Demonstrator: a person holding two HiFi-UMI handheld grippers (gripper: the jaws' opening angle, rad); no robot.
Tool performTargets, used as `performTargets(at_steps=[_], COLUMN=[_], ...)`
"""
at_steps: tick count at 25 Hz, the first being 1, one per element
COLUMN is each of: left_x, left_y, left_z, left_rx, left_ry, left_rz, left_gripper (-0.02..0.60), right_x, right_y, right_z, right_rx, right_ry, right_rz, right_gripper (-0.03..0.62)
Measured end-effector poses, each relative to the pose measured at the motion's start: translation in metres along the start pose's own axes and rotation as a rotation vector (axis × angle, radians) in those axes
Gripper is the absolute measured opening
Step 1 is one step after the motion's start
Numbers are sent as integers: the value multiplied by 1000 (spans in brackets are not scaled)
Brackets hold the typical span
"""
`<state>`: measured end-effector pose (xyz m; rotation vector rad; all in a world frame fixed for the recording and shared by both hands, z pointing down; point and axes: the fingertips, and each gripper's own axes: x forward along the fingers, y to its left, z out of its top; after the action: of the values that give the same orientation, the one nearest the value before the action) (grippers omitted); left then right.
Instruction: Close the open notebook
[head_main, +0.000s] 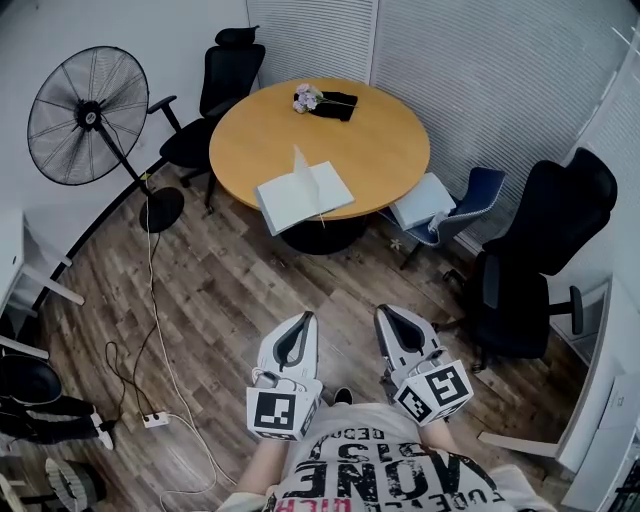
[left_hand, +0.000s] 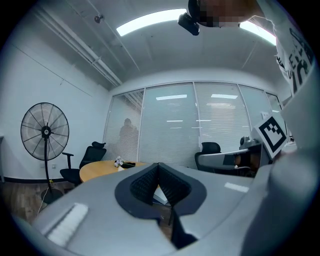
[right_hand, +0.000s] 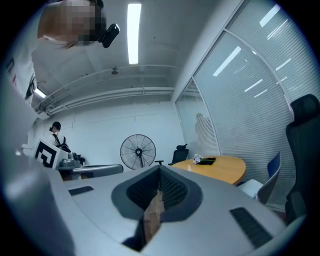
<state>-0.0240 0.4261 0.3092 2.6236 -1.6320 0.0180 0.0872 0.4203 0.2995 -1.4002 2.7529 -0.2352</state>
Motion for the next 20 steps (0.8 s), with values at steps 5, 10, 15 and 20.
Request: performTargets(at_steps=[5,10,15,20], left_x=[-2,-1,5,22], left_y=[-9,-11,0,16], left_z=[-7,-11,-19,-22], left_rx=[-19,-31,-55,-69], left_ry=[-15,3,26,30], left_rz=[17,11,14,12], left_gripper=[12,94,92,92], right_x=[-9,-11,-1,22], right_y=[0,0,-3,-12], right_z=[-4,-6,-12,-16], right_rx=[19,10,16,22], right_ry=[-2,8,25,46], right_rz=[40,50,41,31], right_gripper=[12,12,12,12])
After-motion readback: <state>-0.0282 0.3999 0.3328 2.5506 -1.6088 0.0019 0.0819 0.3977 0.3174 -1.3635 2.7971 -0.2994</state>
